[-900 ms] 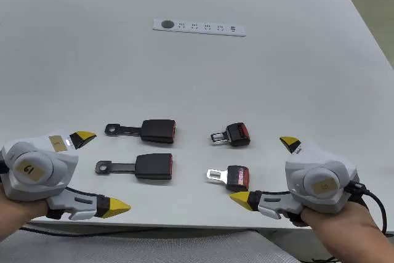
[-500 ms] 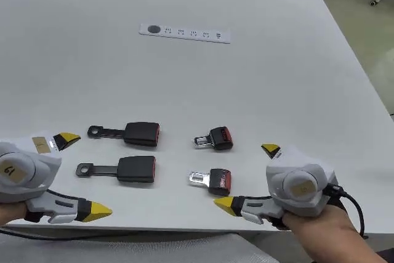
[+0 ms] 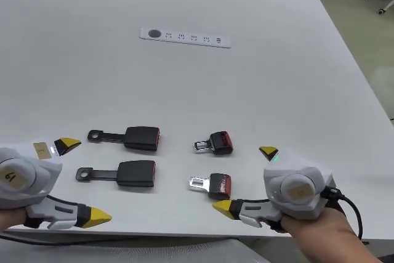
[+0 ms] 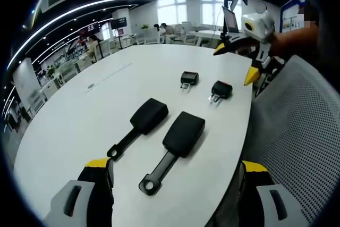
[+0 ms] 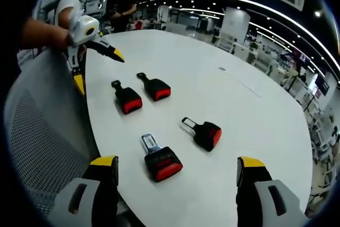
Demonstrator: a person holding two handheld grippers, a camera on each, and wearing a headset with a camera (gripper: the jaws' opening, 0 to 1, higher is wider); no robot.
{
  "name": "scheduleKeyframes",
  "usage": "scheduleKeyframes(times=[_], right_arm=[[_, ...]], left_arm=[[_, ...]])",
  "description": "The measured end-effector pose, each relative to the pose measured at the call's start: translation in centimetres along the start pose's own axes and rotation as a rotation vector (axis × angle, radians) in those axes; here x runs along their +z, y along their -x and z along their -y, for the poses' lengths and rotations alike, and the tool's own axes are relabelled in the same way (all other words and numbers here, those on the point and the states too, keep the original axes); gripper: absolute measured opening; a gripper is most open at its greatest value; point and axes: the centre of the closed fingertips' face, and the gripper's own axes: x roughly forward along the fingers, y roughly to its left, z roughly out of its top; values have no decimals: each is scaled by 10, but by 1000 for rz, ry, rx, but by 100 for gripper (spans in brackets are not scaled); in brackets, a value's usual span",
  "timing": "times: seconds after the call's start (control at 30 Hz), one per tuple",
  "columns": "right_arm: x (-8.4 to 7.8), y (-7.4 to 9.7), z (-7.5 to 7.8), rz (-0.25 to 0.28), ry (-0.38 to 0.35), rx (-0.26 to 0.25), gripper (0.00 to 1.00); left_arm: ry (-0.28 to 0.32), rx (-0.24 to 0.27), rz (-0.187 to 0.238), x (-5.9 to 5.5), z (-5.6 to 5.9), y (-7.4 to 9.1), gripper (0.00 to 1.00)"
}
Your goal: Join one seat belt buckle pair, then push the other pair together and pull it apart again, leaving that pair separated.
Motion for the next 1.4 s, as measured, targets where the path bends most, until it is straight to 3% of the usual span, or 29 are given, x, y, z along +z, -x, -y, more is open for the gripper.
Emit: scheduleKeyframes(times=[0.6,0.9,1.4], right_arm=[[-8,-2,-1,-43,7,9,88],[-9,-3,-5,-62,48,19,87],[-9,-2,-8,-53,34,24,86]], left_arm=[[1,-3,-9,-4,-2,-1,100],[-13,-9,-18,-6,-1,-1,98],[-15,-3,-17,-5,-2,-1,98]])
